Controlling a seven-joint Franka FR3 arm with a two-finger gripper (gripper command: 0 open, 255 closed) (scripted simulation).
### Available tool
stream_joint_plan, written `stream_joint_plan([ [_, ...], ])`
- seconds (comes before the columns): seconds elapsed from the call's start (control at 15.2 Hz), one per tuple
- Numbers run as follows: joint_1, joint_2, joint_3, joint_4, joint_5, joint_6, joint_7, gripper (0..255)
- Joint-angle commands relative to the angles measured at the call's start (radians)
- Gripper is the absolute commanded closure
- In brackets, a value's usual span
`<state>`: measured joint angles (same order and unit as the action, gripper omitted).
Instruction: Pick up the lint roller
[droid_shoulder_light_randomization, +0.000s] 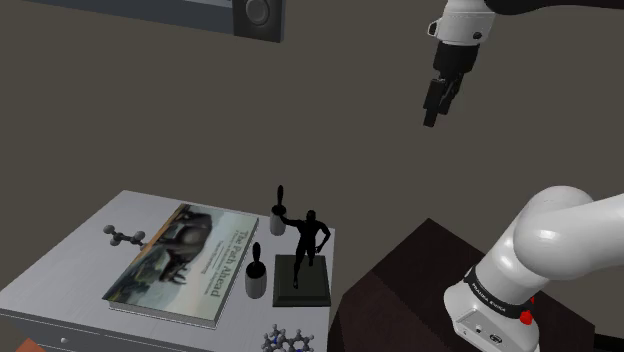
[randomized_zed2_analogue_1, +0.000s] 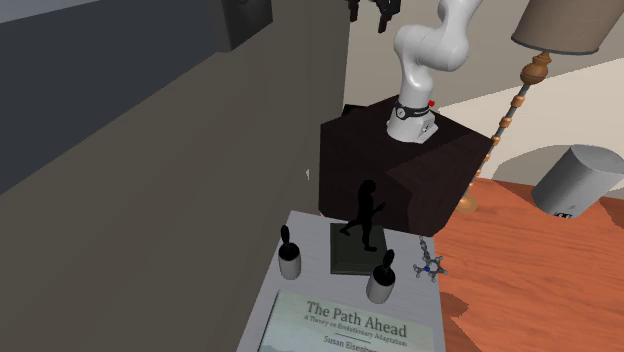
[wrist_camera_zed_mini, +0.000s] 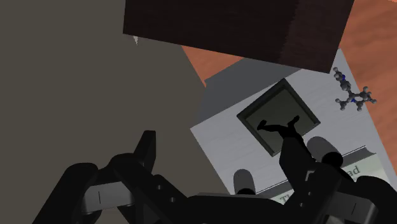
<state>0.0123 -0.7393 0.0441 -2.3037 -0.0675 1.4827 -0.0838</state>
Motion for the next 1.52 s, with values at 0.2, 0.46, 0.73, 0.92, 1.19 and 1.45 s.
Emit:
stream_joint_plan([
  [0.2, 0.011, -0.019, -0.012, -0.116, 0.004, 0.143, -0.018, 0],
  [0.46, 0.026, -0.015, -0.027, -0.251, 0.009, 0.343, -0.043, 0],
  [0.73, 0.04, 0.03, -0.042, -0.36, 0.013, 0.558, -0.07, 0],
  [0.92, 0.052, 0.094, -0.053, -0.422, 0.018, 0.729, -0.092, 0],
  [1.19, 0.072, 0.221, -0.07, -0.475, 0.028, 0.97, -0.125, 0],
  [1.45, 0.104, 0.392, -0.091, -0.49, 0.055, 1.215, -0.172, 0],
])
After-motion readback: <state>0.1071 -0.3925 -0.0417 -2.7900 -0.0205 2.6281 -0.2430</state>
